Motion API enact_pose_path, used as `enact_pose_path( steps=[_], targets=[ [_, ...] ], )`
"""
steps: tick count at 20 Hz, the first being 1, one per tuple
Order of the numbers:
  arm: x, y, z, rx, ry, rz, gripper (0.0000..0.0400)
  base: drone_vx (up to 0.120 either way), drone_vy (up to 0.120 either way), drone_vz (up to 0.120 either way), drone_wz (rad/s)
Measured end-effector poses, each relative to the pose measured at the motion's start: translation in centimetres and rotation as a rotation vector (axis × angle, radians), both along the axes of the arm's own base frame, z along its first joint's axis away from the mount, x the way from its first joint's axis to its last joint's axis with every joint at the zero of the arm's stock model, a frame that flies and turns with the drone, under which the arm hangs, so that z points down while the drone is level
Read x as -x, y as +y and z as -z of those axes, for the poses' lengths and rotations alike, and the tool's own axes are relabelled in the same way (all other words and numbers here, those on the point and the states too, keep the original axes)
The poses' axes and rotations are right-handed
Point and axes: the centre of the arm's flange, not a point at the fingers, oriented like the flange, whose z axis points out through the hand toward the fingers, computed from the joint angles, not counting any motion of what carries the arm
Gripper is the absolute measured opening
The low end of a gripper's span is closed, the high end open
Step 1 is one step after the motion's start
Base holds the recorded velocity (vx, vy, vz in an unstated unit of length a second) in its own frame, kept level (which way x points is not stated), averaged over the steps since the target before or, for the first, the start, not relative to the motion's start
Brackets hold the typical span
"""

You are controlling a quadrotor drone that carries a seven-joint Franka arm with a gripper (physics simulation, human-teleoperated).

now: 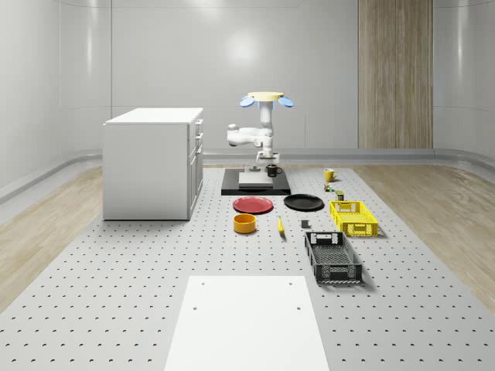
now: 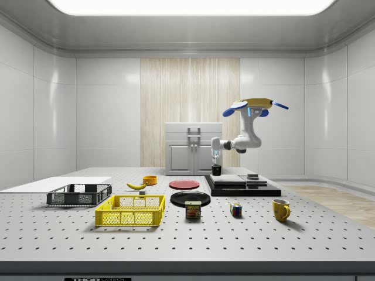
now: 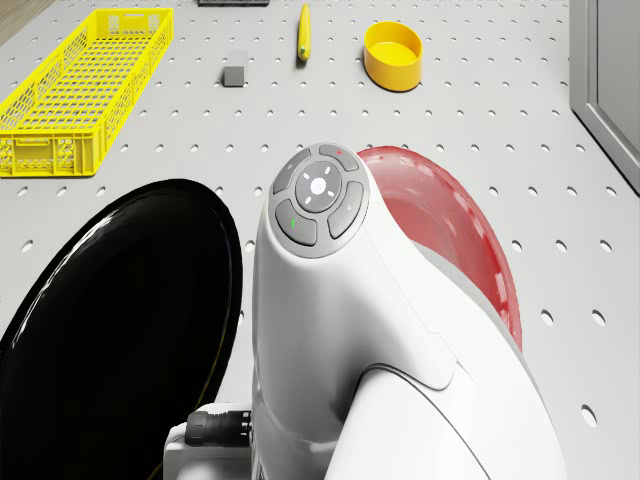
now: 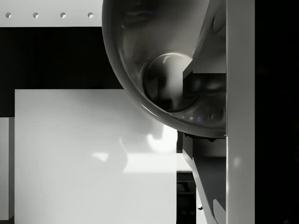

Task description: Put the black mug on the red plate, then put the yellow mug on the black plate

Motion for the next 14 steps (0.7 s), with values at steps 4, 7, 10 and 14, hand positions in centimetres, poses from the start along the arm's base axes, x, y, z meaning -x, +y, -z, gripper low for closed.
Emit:
enact_pose_path(
  steps=[4, 7, 10, 14],
  targets=[
    [0.0, 0.0, 0.0, 0.0, 0.0, 0.0, 0.011, 0.12, -0.12, 0.0, 0.0],
    [0.0, 0.0, 0.0, 0.0, 0.0, 0.0, 0.011, 0.12, -0.12, 0.0, 0.0],
    [0.0, 0.0, 0.0, 0.0, 0.0, 0.0, 0.011, 0.12, -0.12, 0.0, 0.0],
    [0.0, 0.0, 0.0, 0.0, 0.0, 0.0, 0.011, 0.12, -0.12, 0.0, 0.0]
  ],
)
